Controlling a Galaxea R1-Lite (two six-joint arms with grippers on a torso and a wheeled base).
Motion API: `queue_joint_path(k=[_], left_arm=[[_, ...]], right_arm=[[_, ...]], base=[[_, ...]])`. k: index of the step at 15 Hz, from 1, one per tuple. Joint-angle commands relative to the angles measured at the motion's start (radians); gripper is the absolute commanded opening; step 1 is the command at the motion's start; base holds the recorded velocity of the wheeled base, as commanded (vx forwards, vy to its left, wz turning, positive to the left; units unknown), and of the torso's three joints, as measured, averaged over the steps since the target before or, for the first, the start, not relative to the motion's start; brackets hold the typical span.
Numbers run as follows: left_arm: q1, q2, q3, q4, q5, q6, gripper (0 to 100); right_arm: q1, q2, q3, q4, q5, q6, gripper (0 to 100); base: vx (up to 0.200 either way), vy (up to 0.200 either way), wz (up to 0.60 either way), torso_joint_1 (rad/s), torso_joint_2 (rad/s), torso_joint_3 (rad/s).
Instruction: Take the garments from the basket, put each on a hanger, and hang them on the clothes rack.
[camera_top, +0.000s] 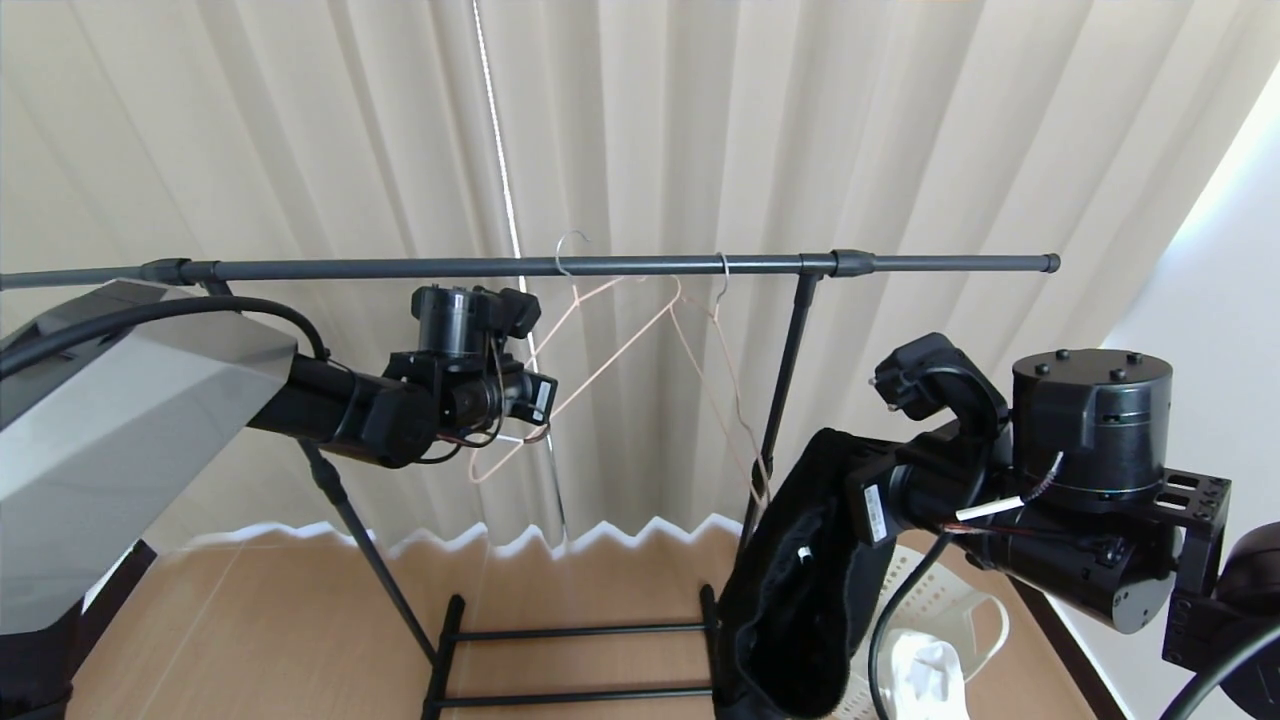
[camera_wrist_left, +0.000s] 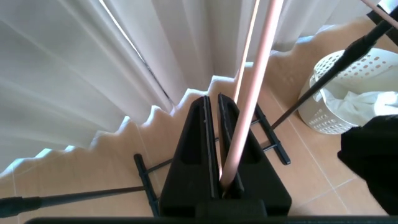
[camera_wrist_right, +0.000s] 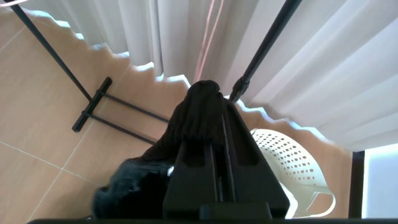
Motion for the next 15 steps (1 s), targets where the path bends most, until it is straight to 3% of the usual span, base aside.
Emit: queue_joint_path(k=[1,6,11,15], left_arm=[[-0.008,-0.059,0.044,0.000,0.000,0.003,0],[-0.037,-0.141,0.162,-0.043,0.017,0.006,0],[-0.054,-0.263,0.348,-0.097,0.019,0.035,0],[-0.063,-0.425,0.590,-0.183,0.017,0.050,0]], right_arm=[[0.000,-0.002,-0.002,-0.001,0.000,0.000,0],[0.000,-0.012,-0.007,-0.001,0.000,0.000,0],[-0.001,-0.022,-0.010,-0.001,-0.003,-0.002,0],[0.003,-0.025,-0.013,-0.001,-0.021,-0.002,0]], base=[[0.000,0.000,0.00,0.000,0.00,0.000],[0.000,0.000,0.00,0.000,0.00,0.000],[0.000,0.000,0.00,0.000,0.00,0.000],[0.000,0.000,0.00,0.000,0.00,0.000]])
